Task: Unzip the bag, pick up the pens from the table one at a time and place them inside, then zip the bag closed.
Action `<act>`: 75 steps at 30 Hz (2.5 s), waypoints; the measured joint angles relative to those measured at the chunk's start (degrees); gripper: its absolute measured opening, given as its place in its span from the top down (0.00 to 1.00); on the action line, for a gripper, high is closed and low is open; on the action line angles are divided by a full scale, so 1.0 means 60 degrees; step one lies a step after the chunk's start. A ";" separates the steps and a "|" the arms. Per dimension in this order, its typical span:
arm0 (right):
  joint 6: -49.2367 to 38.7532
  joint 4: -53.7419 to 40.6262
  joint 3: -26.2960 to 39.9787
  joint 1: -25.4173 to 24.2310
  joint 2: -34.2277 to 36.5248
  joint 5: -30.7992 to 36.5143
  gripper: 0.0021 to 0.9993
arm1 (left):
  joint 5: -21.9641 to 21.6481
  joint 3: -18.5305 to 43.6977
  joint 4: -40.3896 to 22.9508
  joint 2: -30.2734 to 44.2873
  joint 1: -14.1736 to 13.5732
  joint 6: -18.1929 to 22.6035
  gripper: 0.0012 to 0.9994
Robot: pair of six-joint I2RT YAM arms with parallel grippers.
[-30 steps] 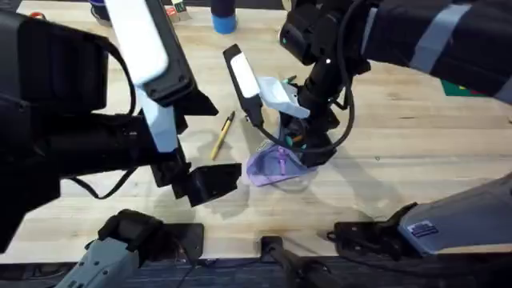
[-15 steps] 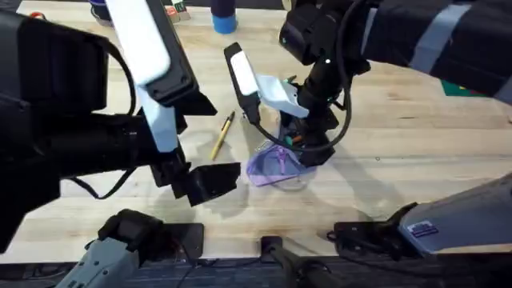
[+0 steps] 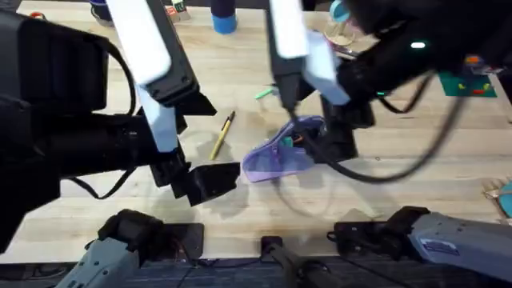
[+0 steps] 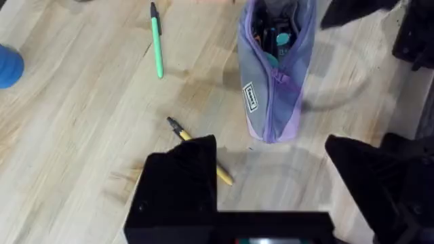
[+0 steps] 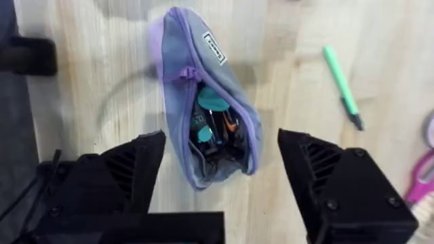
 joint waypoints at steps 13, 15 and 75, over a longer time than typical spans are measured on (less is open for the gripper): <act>0.1900 0.0052 0.0000 0.0000 -0.1230 0.0210 0.00 | -0.1837 0.0000 0.1621 0.1085 0.0000 -0.3346 0.01; 0.1995 0.0048 0.0000 0.0000 -0.1230 0.0241 0.00 | -0.1969 0.0000 0.1603 0.1561 0.0000 -0.3720 0.01; 0.2742 0.0365 0.0000 0.0000 -0.2694 0.1385 0.00 | -0.4956 0.0525 0.2916 0.8196 -0.0679 -0.6529 0.00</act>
